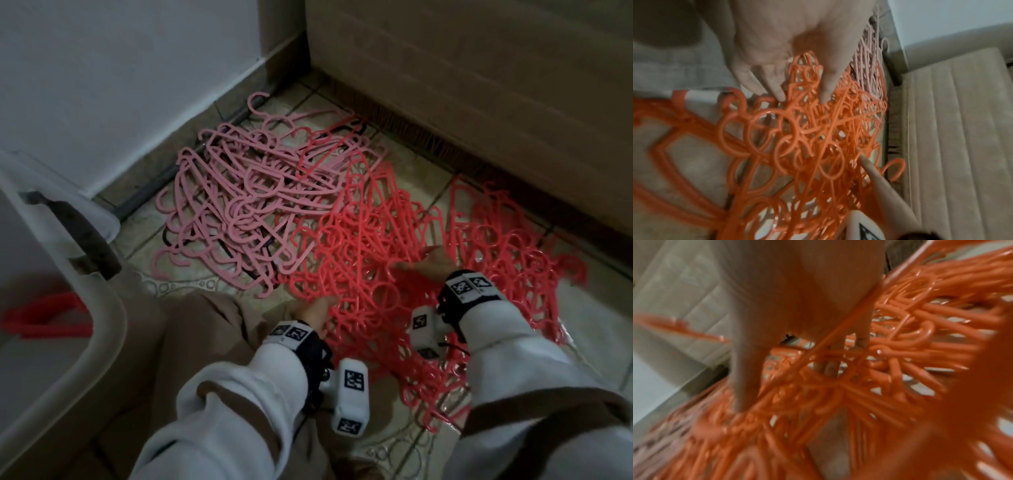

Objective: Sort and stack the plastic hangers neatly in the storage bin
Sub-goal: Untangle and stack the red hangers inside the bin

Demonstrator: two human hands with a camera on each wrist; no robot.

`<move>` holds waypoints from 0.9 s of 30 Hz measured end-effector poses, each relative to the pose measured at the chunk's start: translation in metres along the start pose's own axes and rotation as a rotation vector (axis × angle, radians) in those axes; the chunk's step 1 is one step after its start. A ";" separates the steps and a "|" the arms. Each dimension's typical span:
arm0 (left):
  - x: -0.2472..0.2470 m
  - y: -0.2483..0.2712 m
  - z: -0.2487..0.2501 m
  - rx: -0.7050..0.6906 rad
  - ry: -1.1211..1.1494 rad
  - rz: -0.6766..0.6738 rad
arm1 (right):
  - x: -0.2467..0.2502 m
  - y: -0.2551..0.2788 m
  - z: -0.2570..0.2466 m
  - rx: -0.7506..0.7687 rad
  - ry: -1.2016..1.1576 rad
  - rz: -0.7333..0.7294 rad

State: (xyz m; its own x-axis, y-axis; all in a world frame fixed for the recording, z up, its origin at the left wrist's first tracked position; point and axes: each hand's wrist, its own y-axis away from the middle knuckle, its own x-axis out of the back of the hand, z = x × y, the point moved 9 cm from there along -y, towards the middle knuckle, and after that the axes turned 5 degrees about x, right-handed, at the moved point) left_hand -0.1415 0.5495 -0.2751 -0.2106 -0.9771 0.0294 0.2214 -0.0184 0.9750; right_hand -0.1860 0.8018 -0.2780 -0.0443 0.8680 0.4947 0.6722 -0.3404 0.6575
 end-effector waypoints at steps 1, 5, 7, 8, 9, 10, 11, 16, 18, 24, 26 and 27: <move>-0.005 0.005 0.002 -0.002 0.009 -0.033 | 0.000 0.000 0.002 -0.012 0.054 -0.007; -0.010 0.013 -0.001 0.021 0.029 -0.082 | -0.003 0.002 0.001 0.020 0.153 -0.064; -0.013 0.014 -0.003 0.026 0.059 -0.110 | -0.005 0.003 0.003 0.027 0.139 -0.109; -0.014 0.012 -0.004 0.019 0.067 -0.122 | -0.005 0.006 0.001 0.052 0.135 -0.122; -0.017 0.016 -0.004 0.021 0.070 -0.133 | -0.004 0.008 0.000 0.066 0.142 -0.128; -0.019 0.017 -0.003 0.021 0.065 -0.141 | -0.003 0.010 -0.002 0.099 0.145 -0.121; -0.020 0.018 -0.001 0.007 0.062 -0.134 | -0.003 0.012 -0.002 0.119 0.152 -0.125; -0.023 0.025 -0.004 0.007 -0.019 -0.129 | -0.009 0.028 -0.006 0.195 0.162 -0.198; -0.024 0.033 -0.004 -0.007 -0.026 -0.115 | -0.010 0.032 -0.006 0.208 0.182 -0.205; -0.026 0.047 0.001 -0.031 -0.027 -0.073 | -0.012 0.042 -0.013 0.259 0.184 -0.217; -0.026 0.034 0.000 -0.043 -0.034 -0.038 | -0.014 0.046 -0.014 0.258 0.207 -0.240; -0.023 0.010 -0.002 -0.084 -0.069 -0.023 | -0.015 0.047 -0.015 0.259 0.218 -0.252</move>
State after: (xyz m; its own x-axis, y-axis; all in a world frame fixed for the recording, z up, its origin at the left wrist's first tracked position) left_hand -0.1330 0.5714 -0.2662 -0.2806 -0.9595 0.0254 0.2947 -0.0610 0.9536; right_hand -0.1646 0.7670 -0.2458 -0.3679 0.8060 0.4636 0.7824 -0.0010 0.6227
